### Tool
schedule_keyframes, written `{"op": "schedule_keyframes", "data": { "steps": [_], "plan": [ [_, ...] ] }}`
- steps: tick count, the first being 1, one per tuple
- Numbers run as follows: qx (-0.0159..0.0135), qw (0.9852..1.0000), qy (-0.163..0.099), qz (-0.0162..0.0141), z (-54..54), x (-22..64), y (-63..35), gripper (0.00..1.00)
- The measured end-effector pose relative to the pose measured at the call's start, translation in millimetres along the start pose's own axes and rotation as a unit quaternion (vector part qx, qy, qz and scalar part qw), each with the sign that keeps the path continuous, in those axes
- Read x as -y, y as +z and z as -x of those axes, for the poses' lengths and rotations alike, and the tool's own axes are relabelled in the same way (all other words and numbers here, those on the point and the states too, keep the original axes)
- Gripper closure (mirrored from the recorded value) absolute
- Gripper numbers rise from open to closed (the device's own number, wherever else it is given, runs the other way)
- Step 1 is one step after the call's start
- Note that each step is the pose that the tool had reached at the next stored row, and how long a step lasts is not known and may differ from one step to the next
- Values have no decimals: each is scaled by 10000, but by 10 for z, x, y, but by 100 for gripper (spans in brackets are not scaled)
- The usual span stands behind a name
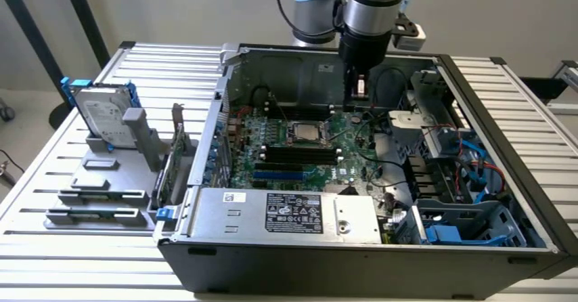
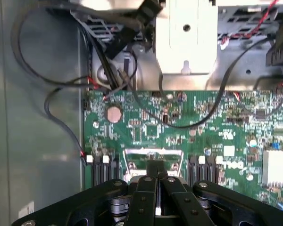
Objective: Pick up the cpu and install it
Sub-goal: 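Close the cpu cover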
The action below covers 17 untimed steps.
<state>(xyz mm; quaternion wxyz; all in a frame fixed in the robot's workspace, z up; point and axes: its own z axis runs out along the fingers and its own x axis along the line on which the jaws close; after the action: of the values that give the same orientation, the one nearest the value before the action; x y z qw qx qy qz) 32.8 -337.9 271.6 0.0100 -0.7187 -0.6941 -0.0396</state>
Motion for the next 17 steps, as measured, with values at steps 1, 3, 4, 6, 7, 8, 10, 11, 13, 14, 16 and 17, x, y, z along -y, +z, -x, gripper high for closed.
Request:
{"op": "schedule_keyframes", "data": {
  "steps": [1, 3, 4, 6, 7, 8, 10, 11, 13, 14, 16, 17],
  "plan": [
    [-9, 10000, 1, -2, 5, -45, 2, 89],
    [-24, 10000, 2, -6, 14, -132, 5, 89],
    [-30, 10000, 2, -6, 20, -166, 7, 89],
    [-47, 10000, 2, -8, 30, -205, 23, 89],
    [-54, 10000, 0, -7, 36, -216, 34, 89],
    [-60, 10000, -4, -8, 42, -225, 47, 89],
    [-70, 10000, -13, -9, 54, -238, 73, 89],
    [-74, 10000, -21, -10, 59, -241, 88, 89],
    [-82, 10000, -50, -12, 67, -241, 120, 89],
    [-87, 9999, -71, -14, 70, -240, 134, 89],
    [-104, 9999, -117, -19, 72, -239, 161, 89],
    [-116, 9998, -138, -20, 73, -239, 174, 89]
  ]
}}
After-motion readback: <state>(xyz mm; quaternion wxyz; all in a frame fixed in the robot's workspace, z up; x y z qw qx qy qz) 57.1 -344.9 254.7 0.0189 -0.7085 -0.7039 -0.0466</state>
